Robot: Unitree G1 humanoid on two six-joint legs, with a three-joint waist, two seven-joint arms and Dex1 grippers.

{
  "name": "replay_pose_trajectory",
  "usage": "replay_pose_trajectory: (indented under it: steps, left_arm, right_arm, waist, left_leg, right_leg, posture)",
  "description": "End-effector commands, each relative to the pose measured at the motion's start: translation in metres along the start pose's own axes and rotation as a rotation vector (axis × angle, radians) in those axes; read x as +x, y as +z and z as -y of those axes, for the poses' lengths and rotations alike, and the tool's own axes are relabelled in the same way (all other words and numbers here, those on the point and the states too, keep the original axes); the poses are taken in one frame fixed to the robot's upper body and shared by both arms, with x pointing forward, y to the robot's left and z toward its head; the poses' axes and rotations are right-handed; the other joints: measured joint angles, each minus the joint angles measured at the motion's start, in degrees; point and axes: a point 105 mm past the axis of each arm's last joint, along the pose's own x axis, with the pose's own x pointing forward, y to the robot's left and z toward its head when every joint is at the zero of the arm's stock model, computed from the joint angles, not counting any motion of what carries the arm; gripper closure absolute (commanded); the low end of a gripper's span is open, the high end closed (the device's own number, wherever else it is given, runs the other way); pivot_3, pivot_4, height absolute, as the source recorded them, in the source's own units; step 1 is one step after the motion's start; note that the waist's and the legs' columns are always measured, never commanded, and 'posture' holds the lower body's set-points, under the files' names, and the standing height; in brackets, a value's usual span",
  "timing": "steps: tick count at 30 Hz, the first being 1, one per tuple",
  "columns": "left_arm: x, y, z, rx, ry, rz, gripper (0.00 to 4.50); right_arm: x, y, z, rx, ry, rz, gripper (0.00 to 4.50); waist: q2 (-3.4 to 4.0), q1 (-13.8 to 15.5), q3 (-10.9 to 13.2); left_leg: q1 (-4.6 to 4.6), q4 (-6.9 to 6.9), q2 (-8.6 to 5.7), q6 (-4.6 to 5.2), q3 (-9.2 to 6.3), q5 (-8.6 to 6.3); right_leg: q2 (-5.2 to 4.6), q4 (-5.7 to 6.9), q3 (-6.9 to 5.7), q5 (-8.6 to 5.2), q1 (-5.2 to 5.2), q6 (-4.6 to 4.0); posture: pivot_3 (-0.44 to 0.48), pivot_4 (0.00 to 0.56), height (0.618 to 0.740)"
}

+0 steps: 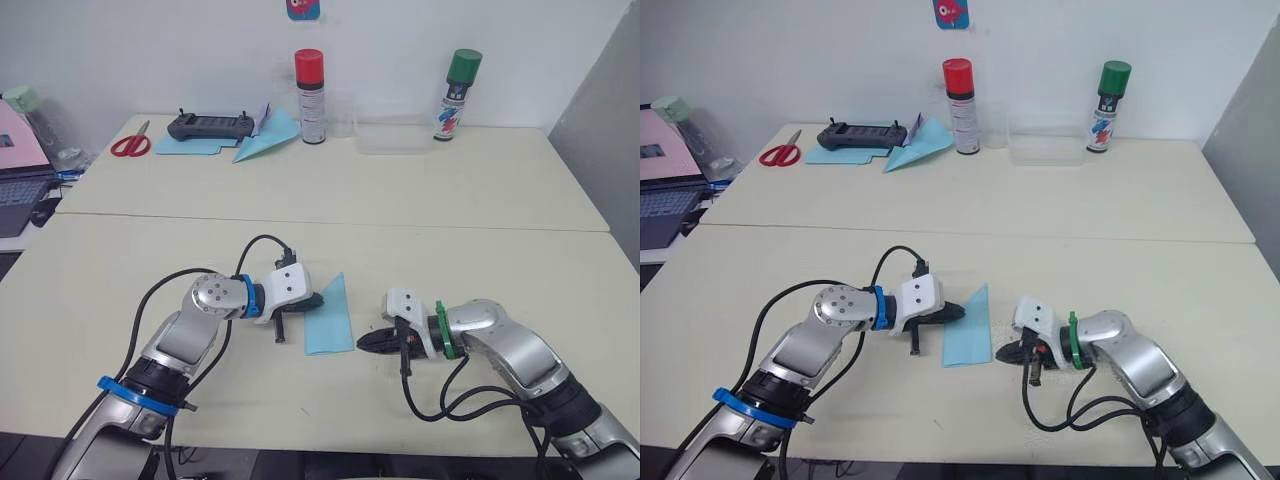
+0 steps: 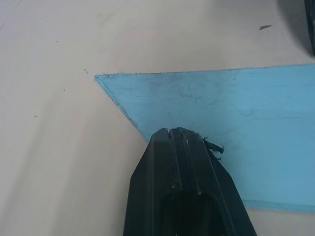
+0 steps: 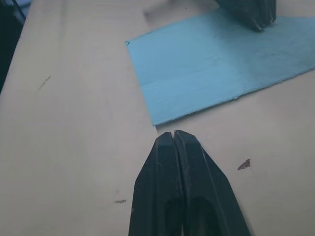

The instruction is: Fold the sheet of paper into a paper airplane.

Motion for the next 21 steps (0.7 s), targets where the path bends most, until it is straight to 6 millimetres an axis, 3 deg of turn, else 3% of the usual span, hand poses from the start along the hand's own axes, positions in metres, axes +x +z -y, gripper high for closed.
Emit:
replay_pose_trajectory:
  steps: [1, 5, 10, 15, 21]
  left_arm:
    - [0.008, -0.022, 0.011, -0.043, -0.029, -0.083, 4.50]
    - [0.009, -0.021, 0.009, -0.038, -0.030, -0.081, 4.50]
    - [0.010, -0.020, 0.007, -0.033, -0.031, -0.080, 4.50]
    - [0.010, -0.020, 0.007, -0.032, -0.034, -0.082, 4.50]
    - [0.010, -0.021, 0.008, -0.037, -0.032, -0.083, 4.50]
  right_arm:
    - [-0.009, 0.030, 0.029, 0.000, -0.129, 0.127, 4.47]
    - [0.009, 0.034, 0.025, 0.010, -0.116, 0.147, 4.47]
    - [0.024, 0.011, 0.015, -0.014, -0.081, 0.039, 4.47]
    - [0.022, -0.012, 0.008, -0.043, -0.035, -0.057, 4.47]
    - [0.018, -0.017, -0.009, -0.020, 0.078, -0.082, 4.47]
  waist:
    - [0.03, -0.04, 0.03]
    - [0.02, 0.17, 0.02]
    - [0.03, 0.42, 0.03]
    - [0.05, 0.42, -0.02]
    - [0.05, 0.45, -0.03]
  left_leg:
    - [0.01, 0.02, 0.00, 0.00, 0.00, 0.00]
    - [0.00, 0.05, -0.01, 0.00, -0.02, 0.01]
    - [-0.07, 0.04, -0.02, 0.00, -0.02, 0.01]
    - [0.04, 0.05, -0.02, 0.00, -0.01, 0.01]
    - [0.04, 0.05, -0.02, 0.00, -0.01, 0.01]
  right_leg:
    - [0.00, 0.03, 0.02, 0.01, -0.01, 0.01]
    - [0.00, 0.04, 0.00, 0.03, 0.00, 0.05]
    - [0.00, 0.02, 0.00, 0.02, -0.04, 0.03]
    - [0.00, 0.03, 0.01, 0.02, 0.04, 0.03]
    - [0.00, 0.03, 0.01, 0.02, 0.05, 0.03]
  posture:
    - [0.000, 0.150, 0.740]
    - [0.000, 0.150, 0.740]
    - [0.000, 0.150, 0.740]
    - [0.000, 0.150, 0.740]
    - [0.000, 0.150, 0.740]
